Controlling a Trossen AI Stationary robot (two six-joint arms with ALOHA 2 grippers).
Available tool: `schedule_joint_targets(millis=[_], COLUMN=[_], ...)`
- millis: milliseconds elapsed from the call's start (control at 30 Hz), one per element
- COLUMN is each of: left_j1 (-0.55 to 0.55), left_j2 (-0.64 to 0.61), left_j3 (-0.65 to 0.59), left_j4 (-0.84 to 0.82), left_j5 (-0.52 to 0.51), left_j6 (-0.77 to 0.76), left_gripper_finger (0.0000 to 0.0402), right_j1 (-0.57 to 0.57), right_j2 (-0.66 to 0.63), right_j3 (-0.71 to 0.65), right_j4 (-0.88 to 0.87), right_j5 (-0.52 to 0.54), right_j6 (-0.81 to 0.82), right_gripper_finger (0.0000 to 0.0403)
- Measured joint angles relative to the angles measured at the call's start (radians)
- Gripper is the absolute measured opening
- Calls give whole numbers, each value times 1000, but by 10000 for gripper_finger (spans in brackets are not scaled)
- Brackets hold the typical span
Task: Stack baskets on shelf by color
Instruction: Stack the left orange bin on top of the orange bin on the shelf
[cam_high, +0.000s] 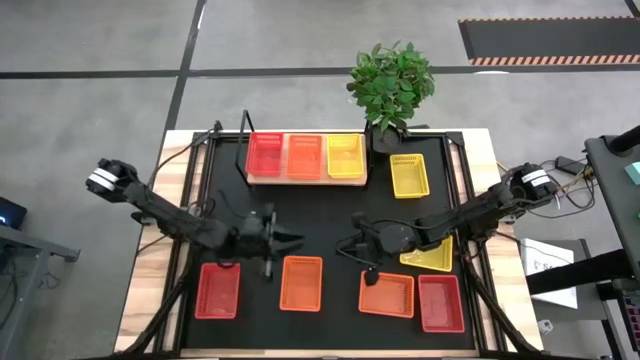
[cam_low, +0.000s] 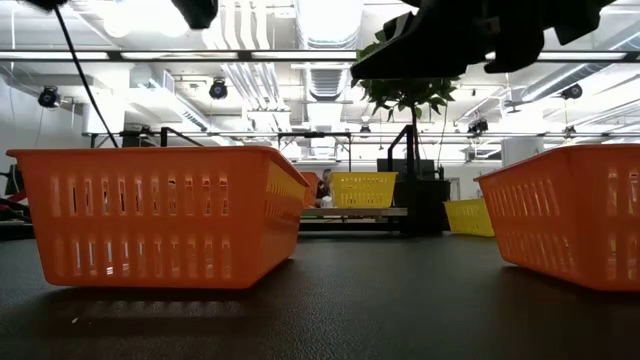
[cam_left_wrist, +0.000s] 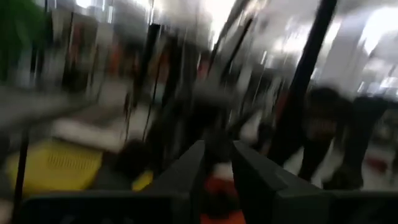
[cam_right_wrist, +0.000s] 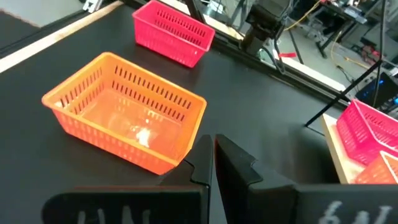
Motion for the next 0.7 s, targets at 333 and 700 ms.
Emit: schedule_joint_targets(millis=[333, 700], left_j1=[-26, -118], left_j2=[84, 418], left_j3=[445, 797], left_j4=[-1132, -1544], left_j5=[162, 375], left_j6=[-381, -381], left_gripper_finger=[63, 63], right_j1=[16, 20], right_j2=[-127, -200], right_j3=[-32, -99], right_j4=[-125, -122], right_j5=[11, 11], right_j6=[35, 77], right_gripper_finger=[9, 9])
